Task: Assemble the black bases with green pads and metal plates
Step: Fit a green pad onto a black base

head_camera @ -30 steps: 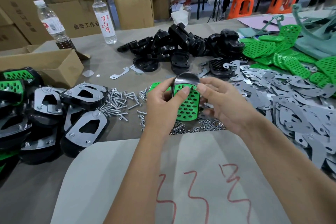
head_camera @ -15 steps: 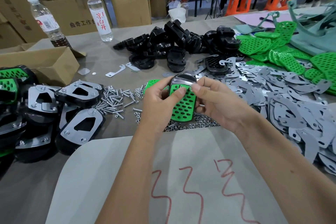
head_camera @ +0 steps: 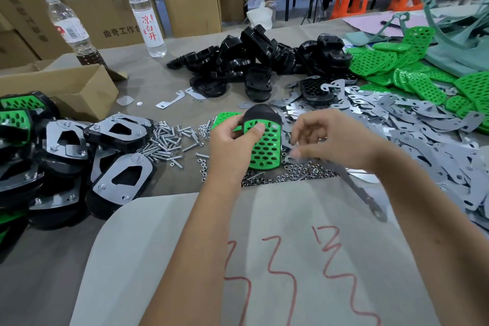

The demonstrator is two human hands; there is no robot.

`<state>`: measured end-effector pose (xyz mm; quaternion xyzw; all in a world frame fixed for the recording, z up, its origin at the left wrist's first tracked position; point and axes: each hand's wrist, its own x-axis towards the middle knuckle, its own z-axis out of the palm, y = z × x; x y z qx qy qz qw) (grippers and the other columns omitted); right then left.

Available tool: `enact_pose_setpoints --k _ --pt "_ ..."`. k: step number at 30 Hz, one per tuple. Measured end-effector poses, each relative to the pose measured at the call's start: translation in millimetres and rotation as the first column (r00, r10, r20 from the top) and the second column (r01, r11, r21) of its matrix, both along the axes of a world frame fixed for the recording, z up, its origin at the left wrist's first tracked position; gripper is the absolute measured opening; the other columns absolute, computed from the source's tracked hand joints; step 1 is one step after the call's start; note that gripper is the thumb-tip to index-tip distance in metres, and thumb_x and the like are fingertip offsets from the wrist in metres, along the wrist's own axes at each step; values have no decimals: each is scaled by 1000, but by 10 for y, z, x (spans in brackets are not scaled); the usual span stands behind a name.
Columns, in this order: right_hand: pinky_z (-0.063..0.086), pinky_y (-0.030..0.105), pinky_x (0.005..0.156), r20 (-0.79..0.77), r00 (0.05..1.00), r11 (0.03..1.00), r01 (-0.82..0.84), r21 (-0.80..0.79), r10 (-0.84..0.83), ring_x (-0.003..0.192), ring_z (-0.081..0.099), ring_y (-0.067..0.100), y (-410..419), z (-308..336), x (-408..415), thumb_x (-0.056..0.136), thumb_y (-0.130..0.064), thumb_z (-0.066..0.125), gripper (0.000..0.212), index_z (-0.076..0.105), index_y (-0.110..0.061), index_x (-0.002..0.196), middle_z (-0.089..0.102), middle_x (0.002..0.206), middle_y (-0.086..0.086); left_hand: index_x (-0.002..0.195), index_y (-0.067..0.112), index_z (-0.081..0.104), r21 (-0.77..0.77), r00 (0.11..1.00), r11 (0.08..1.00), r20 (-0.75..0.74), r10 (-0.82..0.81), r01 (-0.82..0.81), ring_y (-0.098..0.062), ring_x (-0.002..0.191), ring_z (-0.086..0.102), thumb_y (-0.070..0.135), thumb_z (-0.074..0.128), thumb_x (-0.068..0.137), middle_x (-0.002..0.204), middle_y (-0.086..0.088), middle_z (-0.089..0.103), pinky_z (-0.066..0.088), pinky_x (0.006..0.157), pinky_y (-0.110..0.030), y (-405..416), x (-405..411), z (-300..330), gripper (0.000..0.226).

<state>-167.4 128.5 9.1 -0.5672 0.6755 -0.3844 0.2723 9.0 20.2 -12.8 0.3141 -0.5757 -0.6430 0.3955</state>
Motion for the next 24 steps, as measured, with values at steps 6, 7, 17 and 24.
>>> enact_pose_setpoints --k 6,7,17,24 --pt "36 13 56 -227 947 945 -157 288 227 53 47 1 30 136 -40 80 -13 88 17 82 -29 83 58 60 -18 92 20 78 158 995 985 -64 77 -66 -20 75 74 9 71 93 86 -4 79 62 61 -39 -51 26 30 13" --pt "36 11 55 -219 950 945 -156 289 223 52 47 0 33 133 -29 80 -14 87 16 82 -28 82 59 60 -17 91 20 79 169 995 984 -69 74 -62 -20 75 74 9 71 93 86 -4 78 62 60 -39 -50 32 30 13" --pt "38 12 53 -338 919 962 -122 245 203 53 51 -1 -51 76 198 87 -32 82 13 74 -22 82 64 62 -14 86 23 78 179 995 980 -27 97 -90 -22 74 73 13 72 92 84 -4 77 62 63 -47 -56 34 29 14" --pt "48 21 63 -364 893 944 -162 287 263 68 62 5 -214 78 400 86 -21 81 6 77 -26 86 71 76 -7 99 15 75 218 991 967 9 136 -135 -17 58 68 17 72 91 74 -1 72 53 47 -32 -79 71 62 9"
